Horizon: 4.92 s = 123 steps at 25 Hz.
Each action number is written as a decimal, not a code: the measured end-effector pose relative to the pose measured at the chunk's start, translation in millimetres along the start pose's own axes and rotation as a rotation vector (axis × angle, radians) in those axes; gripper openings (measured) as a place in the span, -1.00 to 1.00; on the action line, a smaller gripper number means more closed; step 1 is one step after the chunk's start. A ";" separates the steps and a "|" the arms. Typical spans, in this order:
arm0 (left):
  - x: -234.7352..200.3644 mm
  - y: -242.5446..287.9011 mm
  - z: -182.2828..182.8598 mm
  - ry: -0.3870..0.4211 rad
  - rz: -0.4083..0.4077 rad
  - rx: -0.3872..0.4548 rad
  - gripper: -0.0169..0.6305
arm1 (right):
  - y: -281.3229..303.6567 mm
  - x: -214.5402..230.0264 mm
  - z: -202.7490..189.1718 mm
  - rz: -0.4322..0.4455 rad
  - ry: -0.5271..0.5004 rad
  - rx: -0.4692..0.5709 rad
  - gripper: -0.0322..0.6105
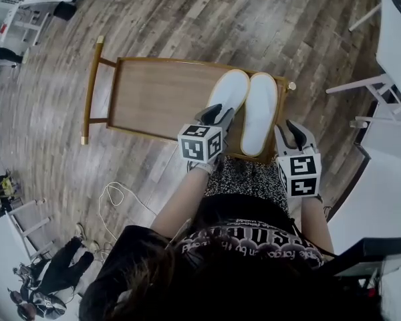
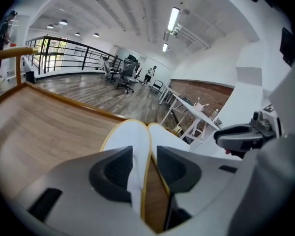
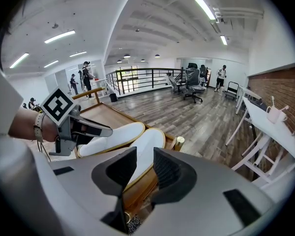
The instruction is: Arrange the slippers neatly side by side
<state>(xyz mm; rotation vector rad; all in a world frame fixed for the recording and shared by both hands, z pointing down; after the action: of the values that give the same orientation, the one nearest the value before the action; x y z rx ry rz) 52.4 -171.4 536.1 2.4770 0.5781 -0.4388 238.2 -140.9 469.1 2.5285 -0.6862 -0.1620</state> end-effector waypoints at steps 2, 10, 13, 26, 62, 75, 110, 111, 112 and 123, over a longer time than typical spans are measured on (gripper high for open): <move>-6.3 -16.1 4.2 0.053 0.002 0.002 -0.54 | -1.3 -0.8 -1.6 0.002 -0.002 -0.002 -0.57; -56.3 -41.5 -16.7 0.246 0.030 -0.144 -0.54 | 6.0 -15.3 -1.7 0.032 0.001 -0.001 -0.57; -49.8 -31.6 -37.1 0.216 -0.041 -0.218 -0.54 | 8.9 -23.5 1.1 0.042 -0.006 0.007 -0.57; -17.4 -22.8 -51.7 0.177 -0.138 -0.246 -0.54 | 14.6 -36.6 6.2 0.022 -0.015 -0.001 -0.57; 85.9 -9.9 -85.0 0.352 -0.488 -0.411 -0.68 | 9.7 -43.5 10.4 -0.069 0.011 0.000 -0.58; -10.0 -32.4 -66.5 0.304 -0.207 -0.430 -0.71 | 13.3 -45.8 14.0 -0.055 0.008 0.007 -0.58; -53.6 41.5 -7.9 0.421 -0.224 -0.352 -0.73 | 11.5 -47.4 11.3 -0.077 0.017 -0.013 -0.58; -51.6 43.0 -7.7 0.433 -0.239 -0.356 -0.73 | 11.9 -48.1 11.4 -0.077 0.018 -0.013 -0.58; -49.6 44.3 -7.7 0.441 -0.253 -0.360 -0.73 | 12.3 -48.9 11.3 -0.076 0.019 -0.013 -0.58; -33.1 6.2 61.6 0.400 -0.279 -0.146 -0.73 | 21.6 -42.5 34.6 -0.114 0.066 0.070 -0.60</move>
<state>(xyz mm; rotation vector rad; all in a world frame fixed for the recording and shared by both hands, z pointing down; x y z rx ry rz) 15.9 -222.0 503.8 2.3598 1.0847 0.0049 183.6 -151.0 449.5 2.6281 -0.5310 -0.0949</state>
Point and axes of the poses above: the fingertips, and each gripper's own axes: y forward along the fingers, x to its right, z out of its top, the point moved 4 cm from there along -y, backward along the fingers, and after that the axes turned 15 degrees about x, right-handed, at the moved point
